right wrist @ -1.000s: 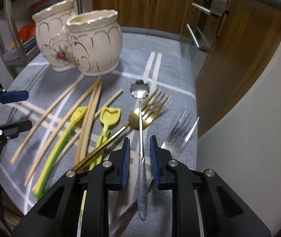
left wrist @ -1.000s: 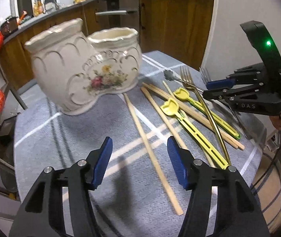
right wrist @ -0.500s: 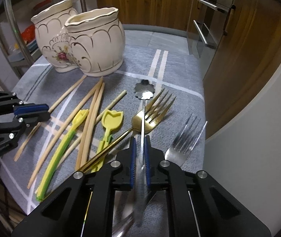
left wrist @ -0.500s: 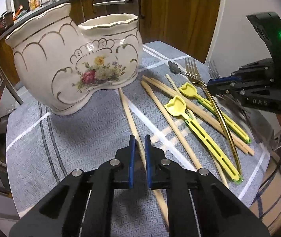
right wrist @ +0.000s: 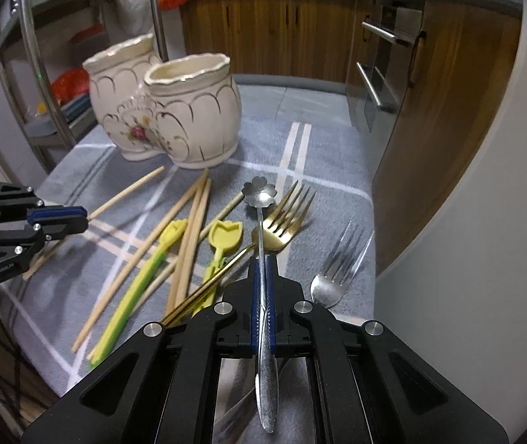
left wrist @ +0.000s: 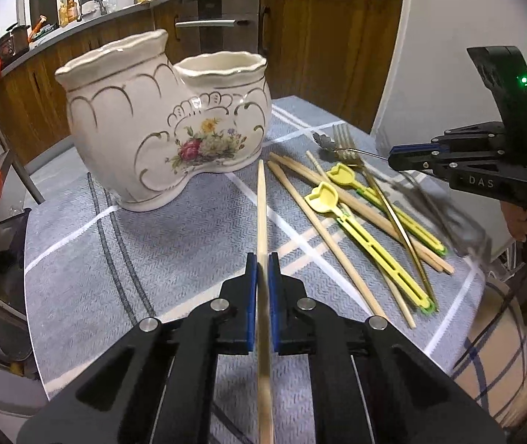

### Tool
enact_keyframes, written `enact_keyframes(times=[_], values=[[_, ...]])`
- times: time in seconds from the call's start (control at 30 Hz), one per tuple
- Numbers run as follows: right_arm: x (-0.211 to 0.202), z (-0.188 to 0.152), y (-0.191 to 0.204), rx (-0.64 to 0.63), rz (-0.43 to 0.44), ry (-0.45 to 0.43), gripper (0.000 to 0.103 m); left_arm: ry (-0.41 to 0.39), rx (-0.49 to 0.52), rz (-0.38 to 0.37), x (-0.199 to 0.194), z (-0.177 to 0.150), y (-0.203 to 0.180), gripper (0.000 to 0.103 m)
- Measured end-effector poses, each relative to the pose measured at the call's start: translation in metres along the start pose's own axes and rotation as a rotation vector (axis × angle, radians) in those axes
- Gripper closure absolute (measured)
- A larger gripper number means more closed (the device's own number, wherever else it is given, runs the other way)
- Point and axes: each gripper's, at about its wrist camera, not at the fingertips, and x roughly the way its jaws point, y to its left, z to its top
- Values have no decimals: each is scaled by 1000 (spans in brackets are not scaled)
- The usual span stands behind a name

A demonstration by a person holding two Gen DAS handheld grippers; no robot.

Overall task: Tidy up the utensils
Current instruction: 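Lift the chopstick with the left tool while the right tool lifts the spoon toward the holder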

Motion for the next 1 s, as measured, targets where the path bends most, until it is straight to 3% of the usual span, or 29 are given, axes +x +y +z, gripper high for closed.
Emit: enact_keyframes(times=[0.33, 0.47, 0.67, 0.77, 0.83, 1.0], values=[[12, -18, 8, -2, -8, 137, 98, -16, 10, -30, -24, -13, -3, 97], [15, -10, 8, 5, -21, 137, 91, -19, 9, -31, -27, -14, -5, 97], [27, 4, 4, 20, -37, 150, 90, -18, -3, -28, -25, -13, -3, 97], [31, 8, -5, 72, 9, 141, 90, -20, -8, -33, -23, -12, -2, 97], [32, 8, -6, 76, 17, 138, 98, -22, -11, -38, -23, -12, 0, 97], [19, 6, -3, 63, 10, 76, 99, -55, -24, -56, -27, -12, 4, 97]])
